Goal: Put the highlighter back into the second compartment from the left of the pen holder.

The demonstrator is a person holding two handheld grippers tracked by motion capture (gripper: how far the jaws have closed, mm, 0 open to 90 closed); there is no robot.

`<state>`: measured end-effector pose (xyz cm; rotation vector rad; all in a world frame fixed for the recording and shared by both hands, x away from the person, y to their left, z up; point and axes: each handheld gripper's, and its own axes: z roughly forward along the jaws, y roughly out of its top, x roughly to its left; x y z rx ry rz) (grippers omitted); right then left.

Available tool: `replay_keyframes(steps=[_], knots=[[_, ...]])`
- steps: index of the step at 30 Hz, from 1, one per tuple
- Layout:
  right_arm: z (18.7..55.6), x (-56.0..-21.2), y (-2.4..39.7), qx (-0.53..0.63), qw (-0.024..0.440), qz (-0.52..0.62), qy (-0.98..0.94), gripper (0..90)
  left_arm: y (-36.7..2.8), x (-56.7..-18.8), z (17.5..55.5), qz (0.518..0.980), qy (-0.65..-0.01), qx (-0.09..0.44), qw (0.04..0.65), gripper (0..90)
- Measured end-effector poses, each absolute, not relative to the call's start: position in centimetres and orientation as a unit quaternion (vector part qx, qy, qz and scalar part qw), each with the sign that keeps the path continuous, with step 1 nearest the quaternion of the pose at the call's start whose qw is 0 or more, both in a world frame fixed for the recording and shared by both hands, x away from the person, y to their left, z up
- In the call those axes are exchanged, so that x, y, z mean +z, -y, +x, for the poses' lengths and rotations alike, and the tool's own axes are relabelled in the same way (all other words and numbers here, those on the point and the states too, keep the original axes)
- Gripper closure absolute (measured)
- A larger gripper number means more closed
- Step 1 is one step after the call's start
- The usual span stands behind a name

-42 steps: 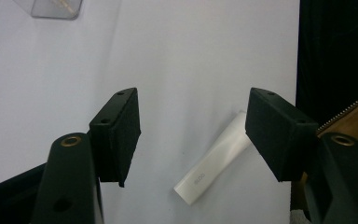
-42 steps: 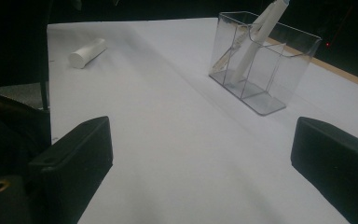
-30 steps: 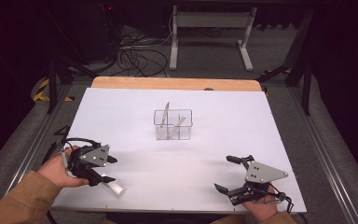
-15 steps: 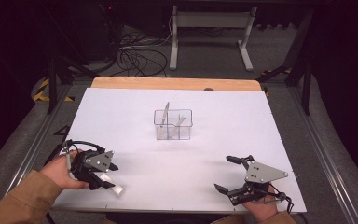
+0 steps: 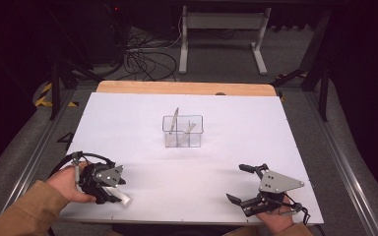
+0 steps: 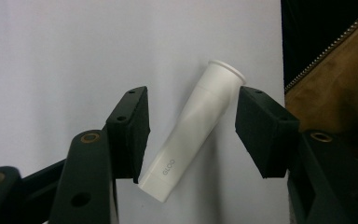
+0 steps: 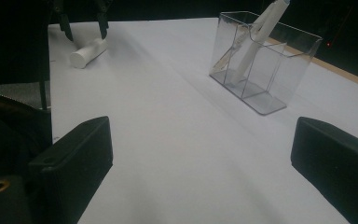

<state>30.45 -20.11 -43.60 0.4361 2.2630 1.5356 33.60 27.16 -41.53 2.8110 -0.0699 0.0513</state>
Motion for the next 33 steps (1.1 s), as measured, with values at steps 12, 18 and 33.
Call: replay_keyframes(steps=[12, 18, 33], knots=[[30.5, -43.6, 20.0, 0.544, 0.183, 0.155, -0.804, 6.1, -27.1, -42.8, 33.6, 0.988, 0.031, 0.016, 0.153, 47.3], [30.5, -43.6, 20.1, 0.545, 0.183, 0.155, -0.804, 6.1, -26.8, -43.1, 33.5, 0.989, 0.041, 0.015, 0.143, 48.0], [30.5, -43.6, 20.1, 0.545, 0.181, 0.155, -0.804, 6.1, -26.6, -43.6, 33.6, 0.989, 0.061, 0.012, 0.133, 52.1]])
